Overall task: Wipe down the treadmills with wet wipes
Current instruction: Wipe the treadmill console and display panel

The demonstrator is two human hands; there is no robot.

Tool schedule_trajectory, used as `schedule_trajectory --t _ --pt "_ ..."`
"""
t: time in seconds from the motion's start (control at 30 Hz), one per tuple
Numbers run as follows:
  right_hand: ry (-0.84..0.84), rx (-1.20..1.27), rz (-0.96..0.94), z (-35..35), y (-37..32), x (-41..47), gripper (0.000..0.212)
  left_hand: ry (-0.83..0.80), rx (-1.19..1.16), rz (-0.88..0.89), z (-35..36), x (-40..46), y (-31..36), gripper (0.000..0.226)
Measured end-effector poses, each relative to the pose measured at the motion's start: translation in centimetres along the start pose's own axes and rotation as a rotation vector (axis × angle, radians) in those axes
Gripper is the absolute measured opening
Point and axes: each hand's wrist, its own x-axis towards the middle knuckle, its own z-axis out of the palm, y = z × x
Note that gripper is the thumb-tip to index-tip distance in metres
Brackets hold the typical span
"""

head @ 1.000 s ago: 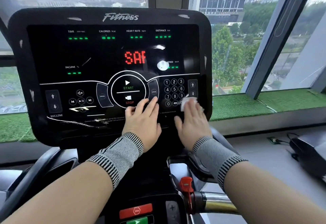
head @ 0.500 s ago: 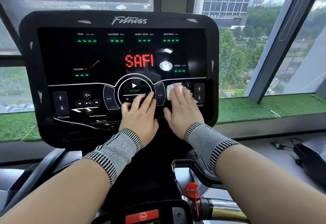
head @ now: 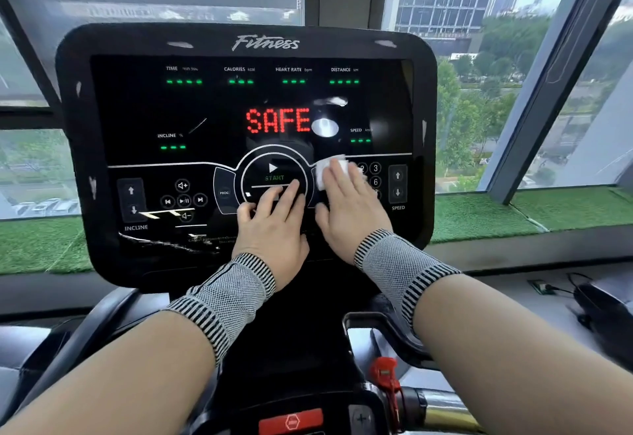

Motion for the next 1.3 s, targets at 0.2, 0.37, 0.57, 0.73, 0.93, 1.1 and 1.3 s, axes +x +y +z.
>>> schedule_trajectory --t 0.2,0.37,0.57,0.73,0.93,1.1,1.3 --pt "-0.008 -0.008 0.033 1.1 -0.3 -1.3 0.067 -0.013 -0.001 0.014 0.1 -0.5 -0.2 0.064" --pt "-0.053 -0.063 0.03 2.1 -0.3 -3.4 0.074 -0.075 -0.006 0.041 0.2 -0.9 0.1 0.065" --pt "-0.055 -0.016 0.201 2.9 0.5 -4.5 0.072 -0.06 -0.035 0.06 0.6 -1.3 0.2 0.066" --pt "-0.155 -0.114 0.021 3.4 0.5 -5.5 0.087 -0.041 -0.023 0.065 0.9 -1.4 0.1 0.065" --pt "-0.194 -0.158 -0.061 3.8 0.5 -6.7 0.079 -0.004 -0.02 0.068 1.6 -2.1 -0.1 0.064" --pt "-0.15 -0.157 0.152 3.4 1.1 -6.5 0.078 -0.024 -0.019 0.068 1.6 -2.6 -0.1 0.063" --pt "-0.196 -0.195 -0.015 3.9 -0.1 -6.7 0.09 -0.05 0.0 0.041 1.2 -3.1 -0.8 0.064"
